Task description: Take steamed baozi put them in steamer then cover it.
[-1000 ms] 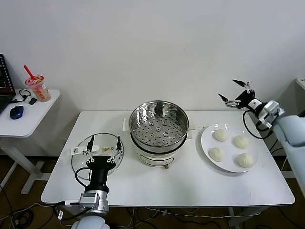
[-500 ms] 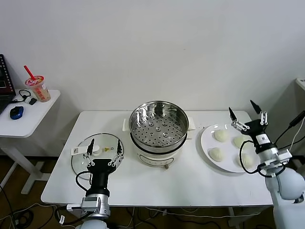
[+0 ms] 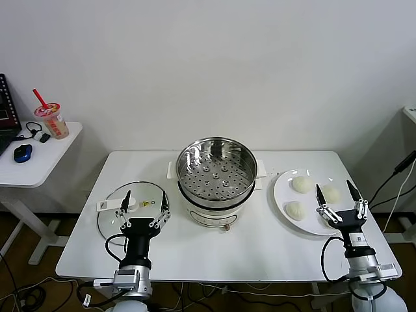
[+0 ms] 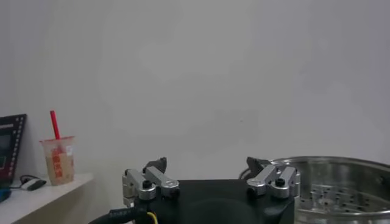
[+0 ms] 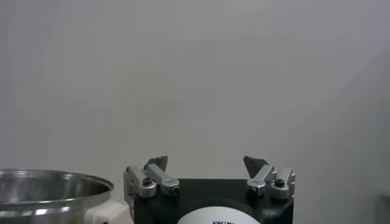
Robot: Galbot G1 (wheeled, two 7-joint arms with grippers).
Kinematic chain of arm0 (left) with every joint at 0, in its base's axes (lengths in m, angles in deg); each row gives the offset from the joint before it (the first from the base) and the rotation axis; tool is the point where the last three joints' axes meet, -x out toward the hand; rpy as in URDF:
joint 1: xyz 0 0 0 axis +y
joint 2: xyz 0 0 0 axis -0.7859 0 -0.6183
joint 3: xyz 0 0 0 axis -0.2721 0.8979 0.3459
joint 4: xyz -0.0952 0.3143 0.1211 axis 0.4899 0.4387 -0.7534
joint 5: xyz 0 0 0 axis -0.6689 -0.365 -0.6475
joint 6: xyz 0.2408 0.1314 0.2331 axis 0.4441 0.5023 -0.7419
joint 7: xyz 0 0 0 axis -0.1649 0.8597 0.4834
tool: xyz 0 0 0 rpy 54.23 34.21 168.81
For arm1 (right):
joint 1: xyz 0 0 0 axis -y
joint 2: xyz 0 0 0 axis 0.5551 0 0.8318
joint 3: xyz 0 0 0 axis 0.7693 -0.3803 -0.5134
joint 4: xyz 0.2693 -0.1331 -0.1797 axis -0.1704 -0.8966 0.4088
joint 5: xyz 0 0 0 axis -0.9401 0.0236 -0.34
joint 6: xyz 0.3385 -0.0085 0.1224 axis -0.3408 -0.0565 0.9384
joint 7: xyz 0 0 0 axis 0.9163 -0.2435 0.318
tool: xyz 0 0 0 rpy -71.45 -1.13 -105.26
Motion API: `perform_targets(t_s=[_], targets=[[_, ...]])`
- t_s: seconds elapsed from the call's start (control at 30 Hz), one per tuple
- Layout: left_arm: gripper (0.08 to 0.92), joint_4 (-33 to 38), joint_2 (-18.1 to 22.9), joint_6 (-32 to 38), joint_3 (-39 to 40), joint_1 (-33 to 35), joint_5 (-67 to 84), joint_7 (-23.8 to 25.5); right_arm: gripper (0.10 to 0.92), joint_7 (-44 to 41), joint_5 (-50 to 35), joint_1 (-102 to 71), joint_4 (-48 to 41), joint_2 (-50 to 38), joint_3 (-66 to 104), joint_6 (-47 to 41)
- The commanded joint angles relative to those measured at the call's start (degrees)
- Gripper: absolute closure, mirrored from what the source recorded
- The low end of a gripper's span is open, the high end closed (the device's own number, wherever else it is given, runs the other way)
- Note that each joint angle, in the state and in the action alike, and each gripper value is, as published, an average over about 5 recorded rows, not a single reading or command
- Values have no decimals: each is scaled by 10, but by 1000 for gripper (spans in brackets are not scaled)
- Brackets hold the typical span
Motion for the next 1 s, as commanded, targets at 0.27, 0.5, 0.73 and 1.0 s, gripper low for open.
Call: perform_targets(t_s=[0.27,0.5,0.73,1.0], targets=[[177,-5,18,0,2,-5,-2,0,203,-11,-6,-44,9,35,1,23],[177,-5,18,-1,0,-6,-1,-1,203,-21,1,-41,7,35,-7,20],[177,-5,19,0,-4,-5,-1,-1,203,-27,0,-42,4,30,-16,16],[177,-7,19,-1,-7,-8,1,0,203,-16,-23,-24,-20,-4,-26,3]])
